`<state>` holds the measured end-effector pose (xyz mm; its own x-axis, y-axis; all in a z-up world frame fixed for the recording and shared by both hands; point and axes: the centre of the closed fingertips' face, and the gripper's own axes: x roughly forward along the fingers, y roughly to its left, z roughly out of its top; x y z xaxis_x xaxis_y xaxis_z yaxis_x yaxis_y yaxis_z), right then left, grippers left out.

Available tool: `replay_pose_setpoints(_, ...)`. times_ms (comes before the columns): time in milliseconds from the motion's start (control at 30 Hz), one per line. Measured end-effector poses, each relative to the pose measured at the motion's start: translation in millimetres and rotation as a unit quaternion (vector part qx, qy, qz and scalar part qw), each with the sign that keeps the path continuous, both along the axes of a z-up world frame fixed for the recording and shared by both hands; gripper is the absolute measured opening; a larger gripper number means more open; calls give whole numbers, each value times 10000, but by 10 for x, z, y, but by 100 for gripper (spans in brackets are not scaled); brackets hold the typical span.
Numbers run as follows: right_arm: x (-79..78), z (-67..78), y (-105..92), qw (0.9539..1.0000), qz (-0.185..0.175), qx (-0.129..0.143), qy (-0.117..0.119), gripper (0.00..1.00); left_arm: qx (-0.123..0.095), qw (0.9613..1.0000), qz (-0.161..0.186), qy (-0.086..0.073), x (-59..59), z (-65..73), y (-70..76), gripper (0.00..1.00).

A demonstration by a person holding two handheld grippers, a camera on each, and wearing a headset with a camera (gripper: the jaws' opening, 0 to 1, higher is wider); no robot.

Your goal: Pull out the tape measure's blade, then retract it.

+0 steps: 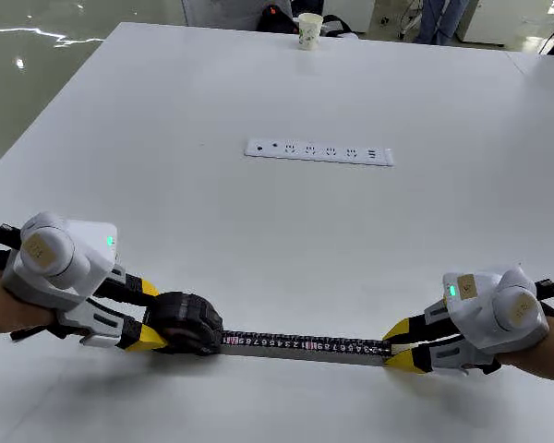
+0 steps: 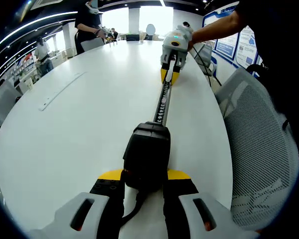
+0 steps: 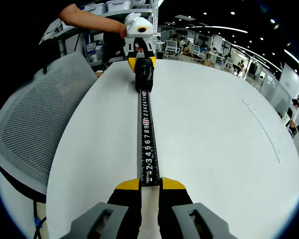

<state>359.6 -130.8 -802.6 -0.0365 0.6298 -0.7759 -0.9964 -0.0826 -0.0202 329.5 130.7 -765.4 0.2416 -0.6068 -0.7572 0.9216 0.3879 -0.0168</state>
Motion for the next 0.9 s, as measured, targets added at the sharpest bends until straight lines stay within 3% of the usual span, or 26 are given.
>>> replay_pose_setpoints(467,-1,3,-118,9999,-42,-93,-5,8,26,10000,-23,2,-6,-4,-4,24)
replay_pose_setpoints(900,2,-9,-105,9993,71,-374,-22,11,251,9994,-240,-76,-13,-15,-14,25)
